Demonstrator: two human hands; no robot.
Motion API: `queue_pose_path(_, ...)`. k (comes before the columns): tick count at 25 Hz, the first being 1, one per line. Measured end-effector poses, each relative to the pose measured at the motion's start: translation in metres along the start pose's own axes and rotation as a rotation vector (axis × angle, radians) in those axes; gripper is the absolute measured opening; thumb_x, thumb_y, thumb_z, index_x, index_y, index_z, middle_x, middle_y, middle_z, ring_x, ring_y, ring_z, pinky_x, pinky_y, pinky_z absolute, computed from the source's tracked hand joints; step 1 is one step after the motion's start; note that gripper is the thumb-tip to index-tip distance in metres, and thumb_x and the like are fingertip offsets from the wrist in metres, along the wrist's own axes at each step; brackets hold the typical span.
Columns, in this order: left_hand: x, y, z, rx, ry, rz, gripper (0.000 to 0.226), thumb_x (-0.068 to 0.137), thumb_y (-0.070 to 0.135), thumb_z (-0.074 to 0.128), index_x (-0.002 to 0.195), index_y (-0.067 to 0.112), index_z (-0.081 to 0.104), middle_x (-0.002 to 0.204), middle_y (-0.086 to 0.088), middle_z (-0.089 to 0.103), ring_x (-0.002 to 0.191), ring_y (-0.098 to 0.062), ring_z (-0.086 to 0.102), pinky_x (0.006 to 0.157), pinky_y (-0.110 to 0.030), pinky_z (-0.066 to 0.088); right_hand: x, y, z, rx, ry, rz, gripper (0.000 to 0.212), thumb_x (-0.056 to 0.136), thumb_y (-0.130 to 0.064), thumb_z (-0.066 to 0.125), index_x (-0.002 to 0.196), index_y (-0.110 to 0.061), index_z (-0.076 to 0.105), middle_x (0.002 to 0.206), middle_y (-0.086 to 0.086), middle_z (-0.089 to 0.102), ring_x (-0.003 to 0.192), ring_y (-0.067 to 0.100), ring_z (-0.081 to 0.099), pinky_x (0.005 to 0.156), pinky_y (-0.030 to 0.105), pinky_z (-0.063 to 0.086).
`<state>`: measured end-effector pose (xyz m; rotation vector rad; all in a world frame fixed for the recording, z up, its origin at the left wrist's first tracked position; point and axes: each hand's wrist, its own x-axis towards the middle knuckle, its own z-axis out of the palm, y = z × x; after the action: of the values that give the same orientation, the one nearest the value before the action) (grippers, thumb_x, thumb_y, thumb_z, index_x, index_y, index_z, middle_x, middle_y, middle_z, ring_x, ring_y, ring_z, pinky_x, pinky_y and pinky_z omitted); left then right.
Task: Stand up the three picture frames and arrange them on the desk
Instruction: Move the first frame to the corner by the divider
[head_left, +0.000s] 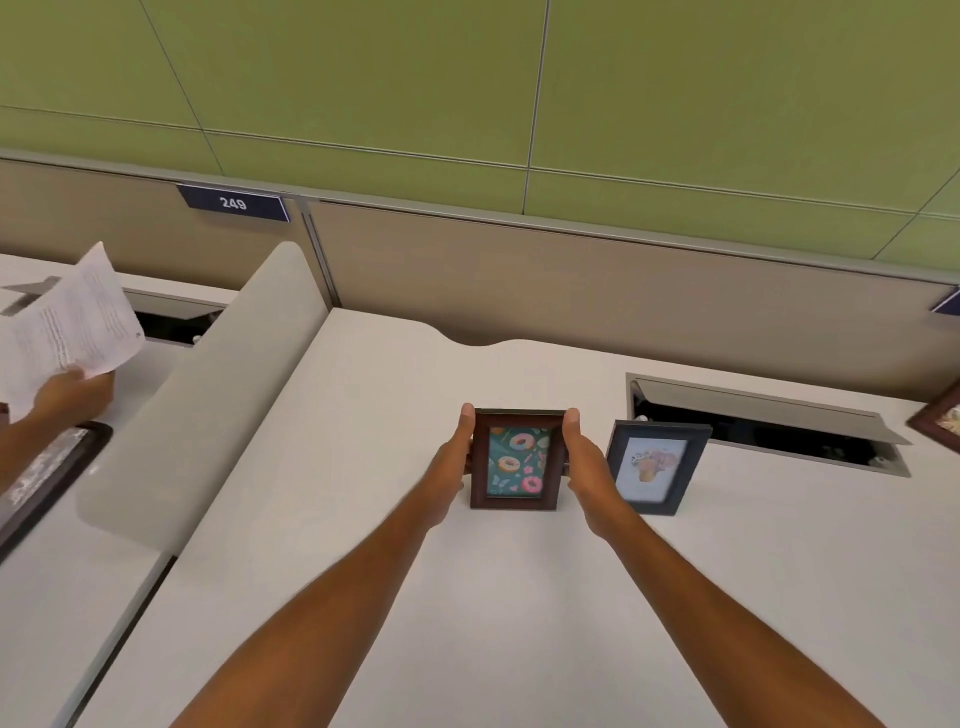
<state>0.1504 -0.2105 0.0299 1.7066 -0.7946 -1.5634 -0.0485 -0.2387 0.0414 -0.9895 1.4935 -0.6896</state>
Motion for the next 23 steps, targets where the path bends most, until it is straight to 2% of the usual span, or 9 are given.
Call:
queue_pose_path(2,0.005,-0.001,-0.003,-0.040,-0.047,0.005,0.082,0.090,0.095,0.023,0.110,0.037,0.079,0.105,0.009,0.084,0.109,-0.014,0.075,0.104,-0.044,0.049,0.005,0.001,0.001,0.000,-0.007,0.024,0.061,0.095,-0.086,0.027,0.102,-0.040,0.067,0.102,-0.016,0.074,0.096,0.003,0.068,0.093,0.033,0.047)
queue_pose_path(5,0.012,-0.001,-0.008,-0.084,-0.097,0.002,0.090,0.084,0.100,0.029,0.121,0.035,0.078,0.113,0.006,0.085,0.116,-0.019,0.076,0.102,-0.043,0.056,0.009,0.003,0.005,0.019,-0.009,0.043,0.061,0.097,-0.083,0.030,0.107,-0.036,0.069,0.107,-0.010,0.077,0.101,0.011,0.072,0.102,0.041,0.052)
queue_pose_path(8,0.017,0.000,-0.016,-0.108,-0.118,0.030,0.091,0.079,0.102,0.036,0.129,0.036,0.074,0.120,0.006,0.083,0.116,-0.018,0.078,0.106,-0.042,0.057,0.011,-0.002,0.014,0.046,0.003,0.056,0.060,0.098,-0.082,0.032,0.106,-0.035,0.069,0.109,-0.007,0.078,0.100,0.012,0.073,0.097,0.040,0.053)
queue_pose_path(13,0.026,0.005,-0.044,-0.173,-0.041,0.093,0.077,0.079,0.100,0.041,0.115,0.043,0.078,0.116,0.010,0.084,0.104,-0.009,0.081,0.096,-0.037,0.057,0.019,-0.026,0.043,0.059,-0.038,0.040,0.063,0.098,-0.082,0.033,0.107,-0.033,0.071,0.103,-0.009,0.079,0.097,0.011,0.074,0.081,0.032,0.054)
queue_pose_path(15,0.029,0.011,-0.058,-0.179,0.006,0.121,0.073,0.082,0.097,0.043,0.110,0.042,0.081,0.113,0.009,0.085,0.100,-0.007,0.081,0.092,-0.036,0.056,0.027,-0.038,0.059,0.053,-0.080,0.014,0.064,0.098,-0.082,0.032,0.110,-0.033,0.072,0.105,-0.009,0.080,0.098,0.011,0.074,0.080,0.031,0.054)
queue_pose_path(19,0.040,0.027,-0.092,-0.203,0.103,0.176,0.070,0.071,0.102,0.046,0.098,0.049,0.084,0.105,0.010,0.086,0.093,-0.006,0.082,0.083,-0.031,0.056,0.046,-0.070,0.097,0.027,-0.145,-0.026,0.072,0.099,-0.082,0.031,0.114,-0.028,0.076,0.107,-0.005,0.082,0.099,0.013,0.077,0.080,0.031,0.056)
queue_pose_path(23,0.064,0.048,-0.138,-0.227,0.175,0.202,0.075,0.071,0.103,0.048,0.102,0.045,0.084,0.108,0.005,0.086,0.095,-0.011,0.083,0.082,-0.033,0.057,0.074,-0.101,0.138,0.009,-0.212,-0.065,0.073,0.099,-0.083,0.033,0.118,-0.027,0.076,0.105,-0.008,0.083,0.100,0.011,0.078,0.082,0.032,0.058)
